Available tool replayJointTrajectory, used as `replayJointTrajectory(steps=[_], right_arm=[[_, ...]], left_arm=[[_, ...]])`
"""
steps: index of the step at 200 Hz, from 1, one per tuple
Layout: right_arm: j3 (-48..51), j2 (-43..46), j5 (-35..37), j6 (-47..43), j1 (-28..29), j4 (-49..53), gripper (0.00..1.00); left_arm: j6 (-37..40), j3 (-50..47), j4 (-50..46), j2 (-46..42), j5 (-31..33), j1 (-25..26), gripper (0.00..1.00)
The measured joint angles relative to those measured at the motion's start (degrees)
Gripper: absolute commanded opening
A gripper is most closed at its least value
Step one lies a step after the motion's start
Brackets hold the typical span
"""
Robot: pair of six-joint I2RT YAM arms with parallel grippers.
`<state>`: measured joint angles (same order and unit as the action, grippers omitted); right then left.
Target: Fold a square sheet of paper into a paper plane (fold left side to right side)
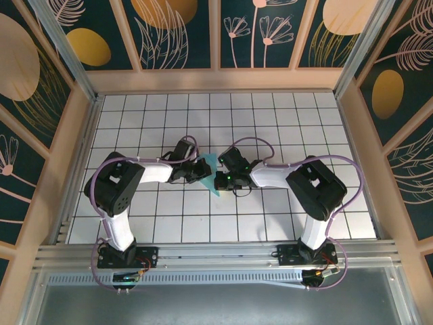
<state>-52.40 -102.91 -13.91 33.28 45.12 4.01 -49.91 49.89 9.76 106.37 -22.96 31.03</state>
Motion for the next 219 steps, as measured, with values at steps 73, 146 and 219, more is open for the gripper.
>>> replayJointTrajectory(steps=[73, 146, 219], right_arm=[[0.0, 0.0, 0.0, -0.2, 0.0, 0.0, 0.00], [0.0, -0.2, 0.2, -0.2, 0.1, -0.6, 0.00], [-0.4, -0.7, 0.4, -0.2, 0.1, -1.2, 0.00]], left_arm=[[2.4, 3.6, -2.3, 1.7, 2.9, -2.6, 0.08], [3.9, 4.6, -3.3, 2.4, 1.7, -3.7, 0.10], [3.9, 6.5, -2.7, 4.3, -1.1, -7.3, 0.11]])
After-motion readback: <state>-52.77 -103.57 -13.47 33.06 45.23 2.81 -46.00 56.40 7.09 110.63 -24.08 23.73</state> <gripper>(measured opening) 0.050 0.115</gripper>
